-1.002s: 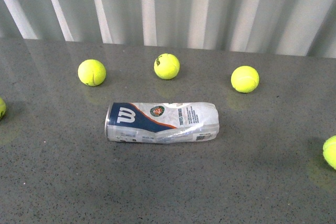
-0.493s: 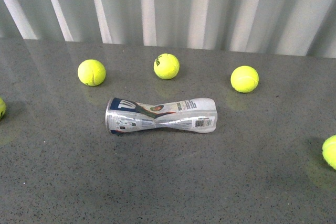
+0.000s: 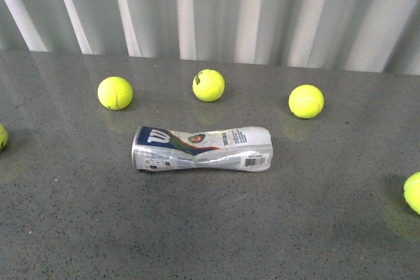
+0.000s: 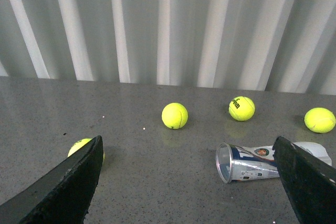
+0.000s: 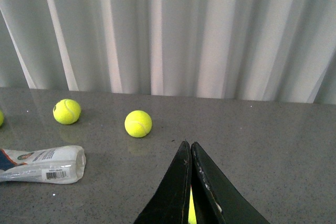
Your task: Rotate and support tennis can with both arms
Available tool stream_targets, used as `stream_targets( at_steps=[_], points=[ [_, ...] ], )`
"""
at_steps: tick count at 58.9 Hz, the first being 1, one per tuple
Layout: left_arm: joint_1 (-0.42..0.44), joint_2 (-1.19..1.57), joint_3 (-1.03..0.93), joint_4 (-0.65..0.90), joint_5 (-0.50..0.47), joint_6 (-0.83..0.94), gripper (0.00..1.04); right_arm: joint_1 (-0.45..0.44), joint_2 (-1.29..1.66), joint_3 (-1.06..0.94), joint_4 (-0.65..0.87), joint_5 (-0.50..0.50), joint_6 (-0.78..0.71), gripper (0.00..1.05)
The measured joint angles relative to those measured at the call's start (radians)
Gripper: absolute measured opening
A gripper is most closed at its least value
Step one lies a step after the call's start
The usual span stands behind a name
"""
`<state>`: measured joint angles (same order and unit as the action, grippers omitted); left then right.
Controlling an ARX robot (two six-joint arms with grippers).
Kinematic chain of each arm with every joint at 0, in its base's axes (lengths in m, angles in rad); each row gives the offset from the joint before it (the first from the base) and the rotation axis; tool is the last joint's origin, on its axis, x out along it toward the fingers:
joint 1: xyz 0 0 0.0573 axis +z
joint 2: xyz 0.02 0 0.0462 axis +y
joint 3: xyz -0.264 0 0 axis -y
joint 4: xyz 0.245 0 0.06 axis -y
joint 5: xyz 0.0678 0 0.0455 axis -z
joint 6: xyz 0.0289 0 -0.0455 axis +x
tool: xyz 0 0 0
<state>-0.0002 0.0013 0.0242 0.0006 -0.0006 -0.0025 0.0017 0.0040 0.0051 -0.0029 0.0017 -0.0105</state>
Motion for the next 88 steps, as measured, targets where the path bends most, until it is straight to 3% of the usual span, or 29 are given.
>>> stream_targets(
  at_steps=[4,16,20,22,26,31,37,52,74,88],
  points=[
    [0.000,0.000,0.000,0.000,0.000,0.000,0.98,0.000,0.000,0.000,0.000,0.000,0.000,0.34],
    [-0.001,0.002,0.001,-0.002,-0.005,0.001,0.98,0.000,0.000,0.000,0.000,0.000,0.000,0.69],
    [-0.076,0.150,0.095,-0.204,-0.202,0.016,0.98,0.000,0.000,0.000,0.000,0.000,0.000,0.82],
    [-0.103,0.243,0.138,-0.224,-0.252,0.023,0.98,0.000,0.000,0.000,0.000,0.000,0.000,0.89],
    [-0.117,0.455,0.231,-0.126,-0.230,0.034,0.98,0.000,0.000,0.000,0.000,-0.001,0.000,0.99],
    [-0.116,0.755,0.376,0.100,-0.150,0.043,0.98,0.000,0.000,0.000,0.000,-0.002,0.000,0.97],
    [-0.113,1.057,0.532,0.220,-0.036,0.019,0.98,0.000,0.000,0.000,0.000,0.000,0.000,0.98],
    [-0.133,1.614,0.708,0.235,0.158,-0.116,0.98,0.000,0.000,0.000,0.000,0.000,0.000,0.98],
    [-0.109,1.838,0.762,0.334,0.194,-0.241,0.98,0.000,0.000,0.000,0.000,0.000,0.000,0.98],
    [-0.156,1.953,0.778,0.459,0.230,-0.328,0.98,0.000,0.000,0.000,0.000,0.000,0.000,0.98]
  ],
)
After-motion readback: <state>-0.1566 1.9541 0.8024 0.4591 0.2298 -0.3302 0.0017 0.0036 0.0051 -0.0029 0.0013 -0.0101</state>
